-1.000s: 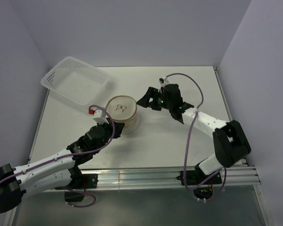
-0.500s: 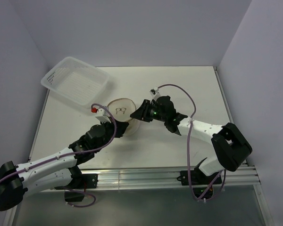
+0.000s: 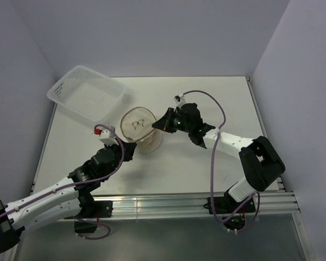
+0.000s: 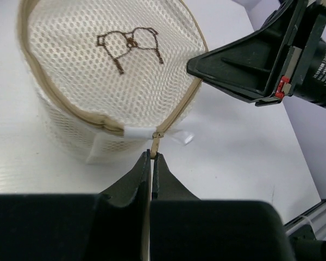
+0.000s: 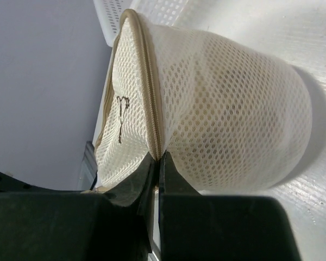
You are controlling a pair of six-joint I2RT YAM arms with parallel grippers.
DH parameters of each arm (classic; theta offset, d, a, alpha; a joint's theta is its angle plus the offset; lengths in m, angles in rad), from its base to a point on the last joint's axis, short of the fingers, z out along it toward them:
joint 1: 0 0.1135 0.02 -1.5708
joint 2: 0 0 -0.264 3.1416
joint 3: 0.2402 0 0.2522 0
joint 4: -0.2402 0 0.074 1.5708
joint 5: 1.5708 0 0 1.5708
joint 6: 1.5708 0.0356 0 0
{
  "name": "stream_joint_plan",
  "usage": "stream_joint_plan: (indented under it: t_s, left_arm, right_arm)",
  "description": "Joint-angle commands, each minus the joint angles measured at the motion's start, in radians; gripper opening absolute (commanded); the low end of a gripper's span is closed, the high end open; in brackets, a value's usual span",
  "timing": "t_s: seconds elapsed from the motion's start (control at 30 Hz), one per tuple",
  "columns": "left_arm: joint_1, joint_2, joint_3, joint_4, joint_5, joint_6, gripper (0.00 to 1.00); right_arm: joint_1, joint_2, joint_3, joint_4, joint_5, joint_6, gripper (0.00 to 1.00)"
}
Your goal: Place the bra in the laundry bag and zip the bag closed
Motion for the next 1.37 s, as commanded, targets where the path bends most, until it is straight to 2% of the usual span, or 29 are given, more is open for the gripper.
stream_joint_plan:
  t_s: [0.0,0.17,0.33,0.37,0.43,0.47,0.5,0.53,0.57,0.8,1.1,1.2,1.33]
  left_arm:
    - [-0.001,-0.079,-0.004,-0.118,-0.129,0.026,0.0]
    - [0.0,-0.093,-0.021,-0.214,-0.187,-0.043,0.0]
    - [0.0,-0.099,0.02,-0.169,-0.163,-0.011,0.0]
    - [0.0,-0.094,0.037,-0.15,-0.152,0.001,0.07]
    - [0.0,-0.087,0.107,-0.149,-0.126,0.032,0.3]
    - [0.0,-0.083,0.134,-0.163,-0.121,0.038,0.64]
    - [0.0,-0.08,0.187,-0.172,-0.112,0.059,0.79]
    - [0.0,-0.08,0.215,-0.183,-0.107,0.07,0.95]
    - [0.0,-0.083,0.259,-0.201,-0.104,0.091,0.99]
    - [0.0,-0.116,0.417,-0.332,-0.107,0.162,0.99]
    - [0.0,-0.148,0.499,-0.482,-0.127,0.24,0.99]
    - [-0.001,-0.168,0.485,-0.484,-0.13,0.244,0.99]
    - [0.0,-0.183,0.447,-0.444,-0.101,0.254,0.99]
  right_arm:
    - [-0.077,0.029,0.058,-0.021,0.043,-0.091,0.0]
    - [-0.115,0.044,0.087,-0.035,0.014,-0.111,0.0]
    - [-0.109,0.049,0.097,-0.05,-0.029,-0.109,0.0]
    - [-0.105,0.042,0.095,-0.052,-0.034,-0.107,0.0]
    - [-0.103,0.023,0.086,-0.053,-0.034,-0.098,0.19]
    - [-0.103,0.013,0.084,-0.059,-0.028,-0.098,0.3]
    - [-0.103,0.003,0.086,-0.081,-0.022,-0.103,0.6]
    - [-0.103,-0.023,0.086,-0.094,0.006,-0.106,0.77]
    - [-0.103,-0.042,0.087,-0.125,0.024,-0.115,0.99]
    - [-0.105,-0.305,0.042,-0.219,0.162,-0.178,1.0]
    - [-0.108,-0.761,-0.095,-0.297,0.504,-0.238,1.0]
    - [-0.108,-0.838,-0.129,-0.309,0.573,-0.249,1.0]
    - [-0.108,-0.85,-0.155,-0.306,0.577,-0.239,1.0]
